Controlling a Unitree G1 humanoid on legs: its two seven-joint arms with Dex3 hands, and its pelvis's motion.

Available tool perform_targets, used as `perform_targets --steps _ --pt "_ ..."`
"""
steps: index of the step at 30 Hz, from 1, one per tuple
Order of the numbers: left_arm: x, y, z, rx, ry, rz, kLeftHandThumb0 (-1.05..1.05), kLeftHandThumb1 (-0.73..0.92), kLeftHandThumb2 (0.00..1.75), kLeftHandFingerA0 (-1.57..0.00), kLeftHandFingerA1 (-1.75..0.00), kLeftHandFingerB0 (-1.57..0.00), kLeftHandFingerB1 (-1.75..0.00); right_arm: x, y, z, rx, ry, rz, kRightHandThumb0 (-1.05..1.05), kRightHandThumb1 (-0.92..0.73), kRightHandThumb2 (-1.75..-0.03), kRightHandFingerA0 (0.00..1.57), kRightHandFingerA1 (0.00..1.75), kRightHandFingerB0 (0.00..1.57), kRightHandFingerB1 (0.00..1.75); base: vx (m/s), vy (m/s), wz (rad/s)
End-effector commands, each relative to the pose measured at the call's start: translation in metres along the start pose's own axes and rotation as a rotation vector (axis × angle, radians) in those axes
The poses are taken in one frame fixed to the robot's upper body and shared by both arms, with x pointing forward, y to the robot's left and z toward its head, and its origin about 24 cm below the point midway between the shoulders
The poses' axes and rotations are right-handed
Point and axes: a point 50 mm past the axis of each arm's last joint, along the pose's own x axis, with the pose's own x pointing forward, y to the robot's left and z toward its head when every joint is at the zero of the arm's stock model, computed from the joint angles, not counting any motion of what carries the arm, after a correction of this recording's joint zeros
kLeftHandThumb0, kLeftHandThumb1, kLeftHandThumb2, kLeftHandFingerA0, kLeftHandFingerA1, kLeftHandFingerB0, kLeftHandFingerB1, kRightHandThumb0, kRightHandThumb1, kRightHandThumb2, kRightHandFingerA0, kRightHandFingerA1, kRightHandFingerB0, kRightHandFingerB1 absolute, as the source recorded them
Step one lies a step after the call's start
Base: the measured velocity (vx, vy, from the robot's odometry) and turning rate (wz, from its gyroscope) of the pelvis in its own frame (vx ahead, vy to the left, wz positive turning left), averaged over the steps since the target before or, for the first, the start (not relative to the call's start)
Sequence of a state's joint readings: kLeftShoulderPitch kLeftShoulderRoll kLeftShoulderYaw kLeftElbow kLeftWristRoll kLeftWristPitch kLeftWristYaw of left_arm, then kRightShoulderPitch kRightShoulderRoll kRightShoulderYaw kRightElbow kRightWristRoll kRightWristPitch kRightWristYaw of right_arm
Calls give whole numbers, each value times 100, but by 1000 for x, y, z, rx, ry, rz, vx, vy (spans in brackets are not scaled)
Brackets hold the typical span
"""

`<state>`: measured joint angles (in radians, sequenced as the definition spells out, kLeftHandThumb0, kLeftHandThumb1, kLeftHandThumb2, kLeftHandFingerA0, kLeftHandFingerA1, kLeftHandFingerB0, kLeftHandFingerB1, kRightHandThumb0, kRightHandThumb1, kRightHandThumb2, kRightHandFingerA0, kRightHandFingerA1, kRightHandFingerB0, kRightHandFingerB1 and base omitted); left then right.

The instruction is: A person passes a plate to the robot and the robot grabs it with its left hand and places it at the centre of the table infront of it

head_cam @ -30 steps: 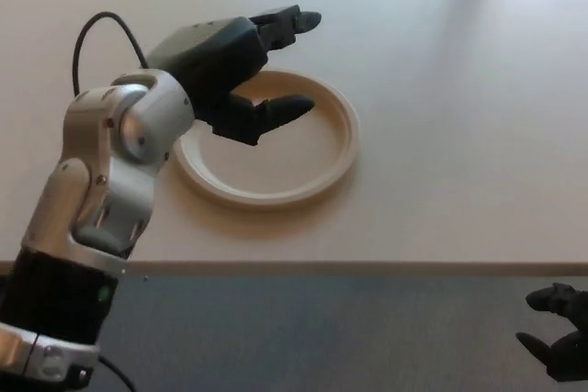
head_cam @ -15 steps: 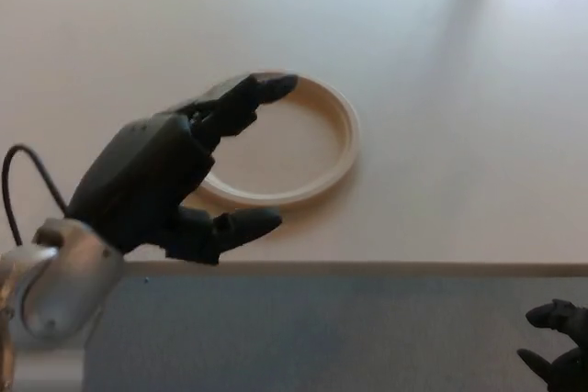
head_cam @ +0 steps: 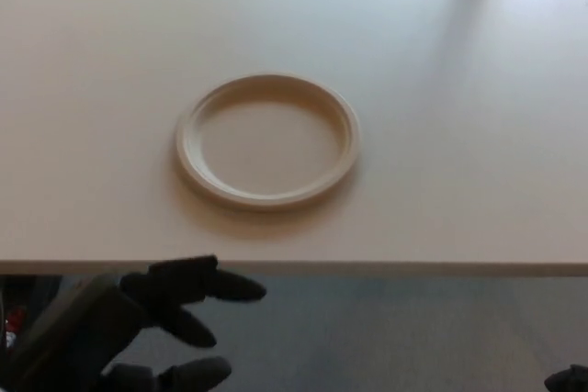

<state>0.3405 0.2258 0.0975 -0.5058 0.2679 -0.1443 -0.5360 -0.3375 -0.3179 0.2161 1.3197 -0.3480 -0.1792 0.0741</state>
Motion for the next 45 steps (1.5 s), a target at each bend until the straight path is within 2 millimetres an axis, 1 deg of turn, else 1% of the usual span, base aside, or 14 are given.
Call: perform_targets --steps 1,2,3,6,7,16,17,18,20,26,28,35,38,45 --pt "-9 -26 -50 -43 117 -124 -55 58 64 -89 -52 -63 -45 -8 -2 -30 -10 84 -9 -70 -61 -97 42 65 9 48 0 0 0" --pt "-7 -25 -58 -26 144 -119 -57 58 94 -92 -68 -58 -58 -6 -6 -23 -13 74 -14 -68 -78 -63 40 58 14 39 0 0 0" --pt "-8 -31 -74 -43 208 -114 -56 66 61 -94 -49 -68 -43 -6 -6 -23 -18 72 -18 -69 -60 -98 39 65 7 49 0 0 0" --pt "-9 -37 -89 -49 260 -105 -55 65 61 -94 -50 -68 -43 -6 -6 -23 -23 70 -19 -70 -60 -98 39 65 7 49 0 0 0" --pt "-9 -37 -101 -83 322 -88 -50 63 60 -90 -49 -69 -43 -5 -5 -21 -19 68 -18 -67 -78 -63 41 57 14 38 0 0 0" --pt "-28 -55 -172 -16 706 -11 -60 73 63 -61 -42 -46 -38 -7 -1 -27 -6 79 -2 -68 -77 -63 42 58 16 39 0 0 0" --pt "-27 -50 -178 -10 751 -9 -66 79 64 -47 -41 -38 -36 -6 -2 -24 -4 70 -8 -70 -59 -96 31 60 11 49 0 0 0" --pt "-27 -45 -183 -34 782 -1 -67 62 103 -38 -57 -17 -44 -6 -3 -21 -1 62 -10 -71 -59 -96 30 61 11 49 0 0 0" --pt "-29 -37 -190 -128 809 19 -75 77 64 -37 -37 -29 -30 -4 -1 -17 -6 54 -9 -72 -59 -97 29 60 11 49 0 0 0" --pt "-42 -31 -207 -256 887 24 -88 63 100 -27 -47 -16 -40 -3 2 -14 11 40 -9 -69 -59 -97 32 62 10 50 0 0 0" --pt "-43 -29 -210 -251 911 -7 -84 63 98 -30 -49 -11 -40 -2 2 -11 17 35 -8 -67 -76 -63 38 55 13 40 0 0 0" --pt "-51 -28 -217 -223 969 -88 -98 69 101 -48 -54 -15 -39 -2 7 -11 19 37 4 -71 -59 -97 32 62 12 51 0 0 0" --pt "-55 -31 -219 -239 975 -85 -86 76 64 -60 -51 -19 -27 -3 9 -13 26 42 8 -68 -58 -95 30 61 12 51 0 0 0" --pt "-56 -33 -219 -250 976 -94 -95 68 99 -56 -59 -13 -37 -4 11 -18 31 55 14 -69 -59 -96 31 62 12 50 0 0 0"
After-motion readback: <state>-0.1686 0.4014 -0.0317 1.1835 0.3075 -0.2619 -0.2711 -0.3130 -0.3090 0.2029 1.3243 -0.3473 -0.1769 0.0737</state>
